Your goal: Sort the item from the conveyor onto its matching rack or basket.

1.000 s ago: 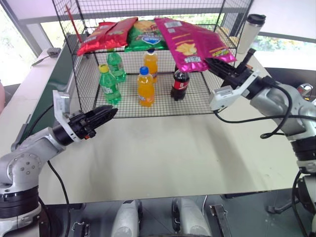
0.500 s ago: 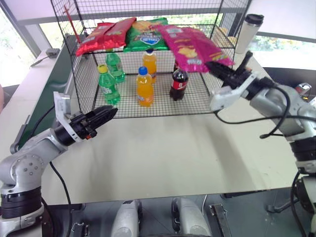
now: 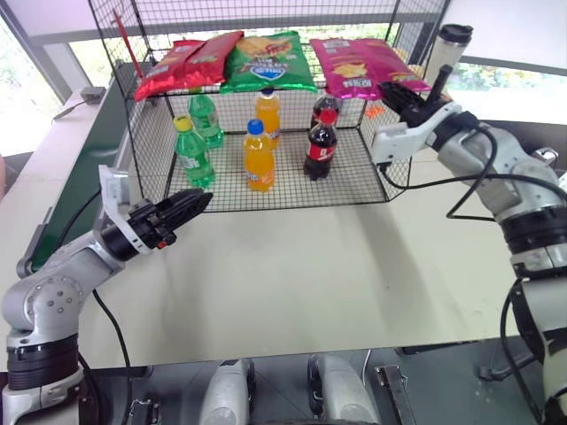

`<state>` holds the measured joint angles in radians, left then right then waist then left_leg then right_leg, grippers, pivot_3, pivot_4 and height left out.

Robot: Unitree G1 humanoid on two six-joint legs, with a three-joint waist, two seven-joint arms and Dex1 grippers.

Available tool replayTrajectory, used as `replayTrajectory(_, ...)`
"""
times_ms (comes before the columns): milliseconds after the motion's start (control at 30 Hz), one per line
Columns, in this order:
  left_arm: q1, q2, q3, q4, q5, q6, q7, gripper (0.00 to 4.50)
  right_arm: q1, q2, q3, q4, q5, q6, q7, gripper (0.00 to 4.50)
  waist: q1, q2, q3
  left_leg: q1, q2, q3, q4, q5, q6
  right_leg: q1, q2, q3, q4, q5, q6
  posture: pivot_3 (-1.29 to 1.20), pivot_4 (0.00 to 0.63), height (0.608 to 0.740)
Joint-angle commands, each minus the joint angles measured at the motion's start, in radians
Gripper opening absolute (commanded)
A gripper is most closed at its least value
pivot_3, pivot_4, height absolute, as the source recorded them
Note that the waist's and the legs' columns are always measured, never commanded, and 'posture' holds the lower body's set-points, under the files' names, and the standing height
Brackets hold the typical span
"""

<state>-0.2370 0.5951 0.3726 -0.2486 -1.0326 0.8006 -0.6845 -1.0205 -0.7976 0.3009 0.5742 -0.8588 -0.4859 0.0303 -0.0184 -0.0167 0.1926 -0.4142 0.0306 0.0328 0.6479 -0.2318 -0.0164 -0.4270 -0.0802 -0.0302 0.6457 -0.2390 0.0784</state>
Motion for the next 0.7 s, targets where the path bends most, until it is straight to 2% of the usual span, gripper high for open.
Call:
replayTrajectory(33,0.007,0.001,0.016,-0.055,-0.024,-0.009,0.005,2.03,-0.046,0.000,-0.017,0.011,0.022,-0.002,-0.029,0.26,0.001,0.000,0.000,0.000,0.000,0.000,0.000,0.000,0.000,0.000,0.000,0.000,0.000,0.000,0.000,0.00,0.150,0.740)
replayTrajectory(100,0.012,0.000,0.025,-0.067,-0.040,-0.003,0.012,2.04,-0.045,0.002,-0.030,0.013,0.054,-0.010,-0.021,0.77,0.005,0.000,0.000,0.000,0.000,0.000,0.000,0.000,0.000,0.000,0.000,0.000,0.000,0.000,0.000,0.00,0.150,0.740)
replayTrajectory(167,0.020,-0.001,0.024,-0.077,-0.043,-0.005,0.018,2.04,-0.037,0.002,-0.039,0.016,0.088,-0.011,0.002,1.81,0.004,0.000,0.000,0.000,0.000,0.000,0.000,0.000,0.000,0.000,0.000,0.000,0.000,0.000,0.000,0.00,0.150,0.740)
replayTrajectory(333,0.025,-0.009,0.011,-0.094,-0.036,-0.012,0.044,2.04,-0.012,-0.028,-0.031,-0.021,0.066,-0.017,-0.031,4.37,0.004,0.000,0.000,0.000,0.000,0.000,0.000,0.000,0.000,0.000,0.000,0.000,0.000,0.000,0.000,0.00,0.150,0.740)
replayTrajectory(467,0.002,-0.022,0.000,-0.109,-0.002,-0.028,0.112,2.04,0.072,-0.077,-0.075,-0.113,0.131,-0.086,-0.029,4.45,0.007,0.000,0.000,0.000,0.000,0.000,0.000,0.000,0.000,0.000,0.000,0.000,0.000,0.000,0.000,0.00,0.150,0.740)
replayTrajectory(567,0.005,-0.016,-0.015,-0.134,0.038,-0.043,0.136,2.04,0.168,-0.107,-0.145,-0.208,0.256,-0.129,0.016,4.45,0.006,0.000,0.000,0.000,0.000,0.000,0.000,0.000,0.000,0.000,0.000,0.000,0.000,0.000,0.000,0.00,0.150,0.740)
replayTrajectory(633,0.012,-0.017,-0.024,-0.162,0.053,-0.040,0.158,2.04,0.283,-0.111,-0.242,-0.336,0.479,-0.111,0.100,4.45,0.008,0.000,0.000,0.000,0.000,0.000,0.000,0.000,0.000,0.000,0.000,0.000,0.000,0.000,0.001,0.00,0.150,0.740)
replayTrajectory(700,0.028,-0.002,-0.035,-0.198,0.076,-0.045,0.164,2.04,0.424,-0.081,-0.348,-0.550,0.829,0.072,0.234,4.45,0.007,0.000,0.000,0.000,0.000,0.000,0.000,0.000,0.000,0.001,0.000,0.000,0.000,0.001,0.002,0.00,0.150,0.740)
